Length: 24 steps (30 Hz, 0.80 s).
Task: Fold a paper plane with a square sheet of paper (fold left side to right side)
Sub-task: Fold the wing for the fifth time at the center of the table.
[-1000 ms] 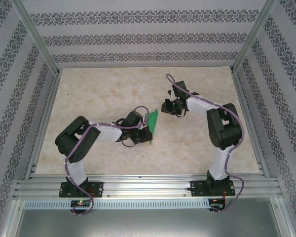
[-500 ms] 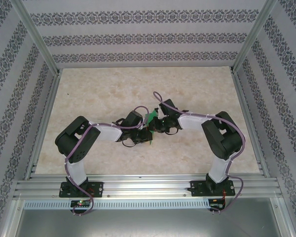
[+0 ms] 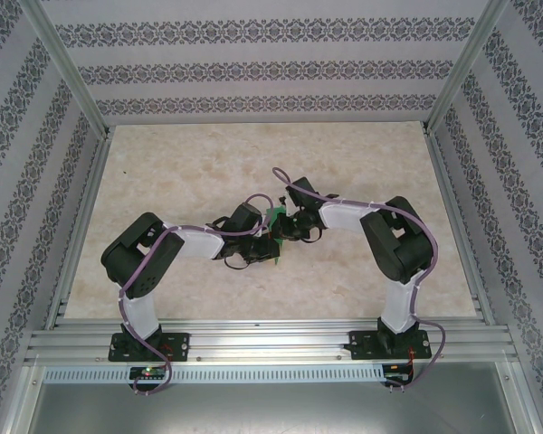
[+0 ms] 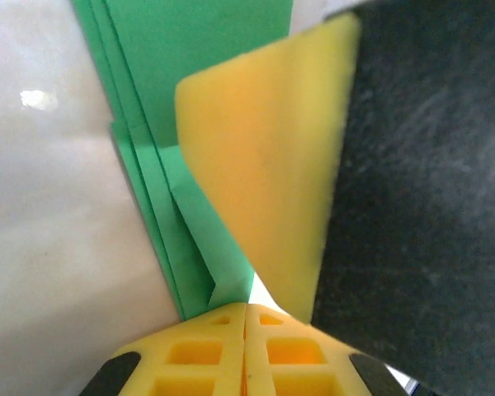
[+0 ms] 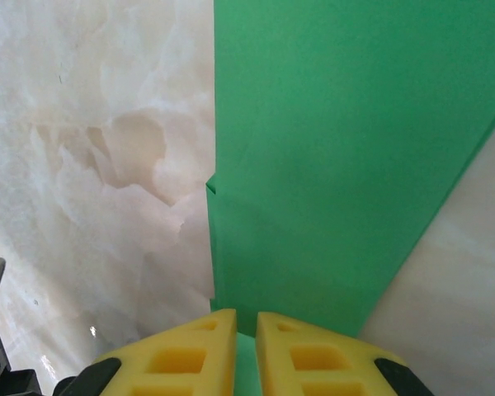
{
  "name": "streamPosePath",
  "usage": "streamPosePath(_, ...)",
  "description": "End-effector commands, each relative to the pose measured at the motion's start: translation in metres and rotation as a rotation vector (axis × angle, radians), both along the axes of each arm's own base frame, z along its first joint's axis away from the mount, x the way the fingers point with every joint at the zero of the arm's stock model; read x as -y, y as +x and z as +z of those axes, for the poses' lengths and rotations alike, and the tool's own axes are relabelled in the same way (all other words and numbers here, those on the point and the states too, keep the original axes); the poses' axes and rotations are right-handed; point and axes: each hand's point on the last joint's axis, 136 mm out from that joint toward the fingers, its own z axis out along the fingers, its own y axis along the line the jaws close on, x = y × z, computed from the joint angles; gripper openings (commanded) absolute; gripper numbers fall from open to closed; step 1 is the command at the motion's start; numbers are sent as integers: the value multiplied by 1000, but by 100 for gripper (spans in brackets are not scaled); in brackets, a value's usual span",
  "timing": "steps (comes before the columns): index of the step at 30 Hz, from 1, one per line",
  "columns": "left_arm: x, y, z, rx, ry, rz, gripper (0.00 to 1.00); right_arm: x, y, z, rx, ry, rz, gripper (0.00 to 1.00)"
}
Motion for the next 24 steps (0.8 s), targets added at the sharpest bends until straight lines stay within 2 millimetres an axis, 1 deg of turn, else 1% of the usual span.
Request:
streamPosePath(1, -28, -42, -51, -164, 158, -27, 9, 23, 42, -7, 117, -82, -50, 17)
streamPosePath(6, -28, -42, -51, -167, 157, -27, 9, 30, 57, -7, 132, -85, -63, 17)
streamPosePath(17, -28, -42, -52, -171, 157, -27, 8, 41, 82, -9, 137, -83, -93, 17)
streamPosePath(24, -28, -42, -52, -172, 158, -27, 8, 49, 95, -13, 135, -90, -113, 17)
